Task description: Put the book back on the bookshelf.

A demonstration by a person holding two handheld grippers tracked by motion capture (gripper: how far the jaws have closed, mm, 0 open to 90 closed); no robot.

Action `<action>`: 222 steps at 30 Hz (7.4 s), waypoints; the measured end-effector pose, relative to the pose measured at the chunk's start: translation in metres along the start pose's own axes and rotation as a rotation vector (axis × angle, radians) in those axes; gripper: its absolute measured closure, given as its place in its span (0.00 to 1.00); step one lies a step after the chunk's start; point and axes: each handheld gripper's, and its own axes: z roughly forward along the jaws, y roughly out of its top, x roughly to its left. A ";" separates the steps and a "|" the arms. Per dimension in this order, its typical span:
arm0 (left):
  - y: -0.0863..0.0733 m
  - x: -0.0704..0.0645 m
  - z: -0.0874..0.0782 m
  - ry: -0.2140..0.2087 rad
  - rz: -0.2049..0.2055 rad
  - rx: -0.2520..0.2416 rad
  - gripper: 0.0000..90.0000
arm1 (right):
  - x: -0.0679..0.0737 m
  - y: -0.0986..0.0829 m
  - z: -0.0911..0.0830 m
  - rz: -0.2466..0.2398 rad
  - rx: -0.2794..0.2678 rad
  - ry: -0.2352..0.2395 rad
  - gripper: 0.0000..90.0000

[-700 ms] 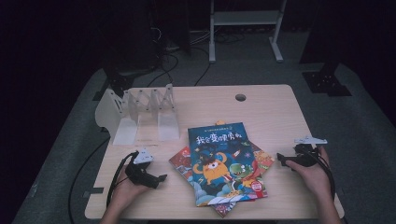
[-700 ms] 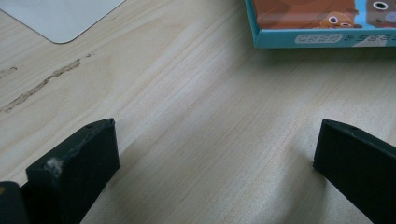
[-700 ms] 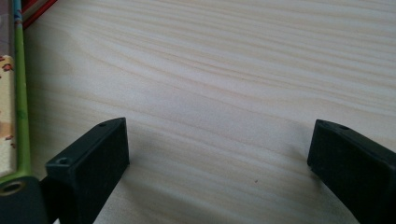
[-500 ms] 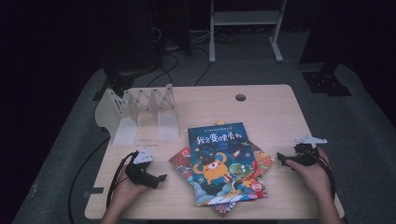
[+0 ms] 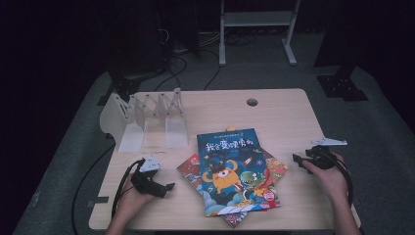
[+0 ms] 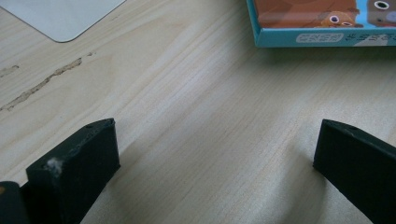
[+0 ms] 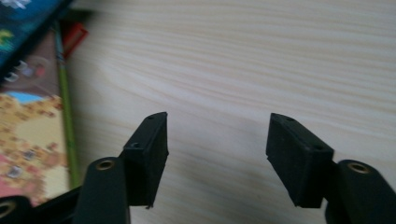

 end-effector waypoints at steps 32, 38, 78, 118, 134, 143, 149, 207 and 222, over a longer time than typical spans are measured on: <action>0.000 0.000 0.000 0.000 0.000 0.001 0.00 | 0.062 0.078 0.040 -0.091 -0.028 0.146 0.43; 0.000 0.000 0.000 0.000 -0.001 0.000 0.00 | 0.070 0.091 0.056 -0.107 -0.025 0.181 0.39; 0.000 0.000 0.000 -0.001 0.000 0.004 0.00 | 0.102 0.120 0.113 -0.167 0.072 0.305 0.37; 0.000 0.000 0.000 -0.001 0.000 0.003 0.00 | 0.191 0.136 0.114 -0.352 0.086 0.395 0.41; 0.000 0.000 0.000 0.000 -0.001 0.000 0.00 | 0.131 0.100 0.048 -0.314 0.019 0.306 0.41; 0.000 0.000 0.000 0.002 -0.002 0.000 0.00 | 0.098 0.059 0.012 -0.268 -0.005 0.253 0.41; 0.000 -0.001 0.000 0.003 -0.003 0.000 0.00 | 0.083 0.031 -0.009 -0.257 -0.012 0.227 0.41; 0.003 0.011 -0.042 -0.074 -0.044 -0.076 0.00 | 0.076 0.004 -0.011 -0.273 0.008 0.127 0.37; 0.038 0.003 -0.023 -0.145 -0.020 -0.068 0.00 | 0.081 0.033 0.021 -0.286 0.026 0.124 0.36</action>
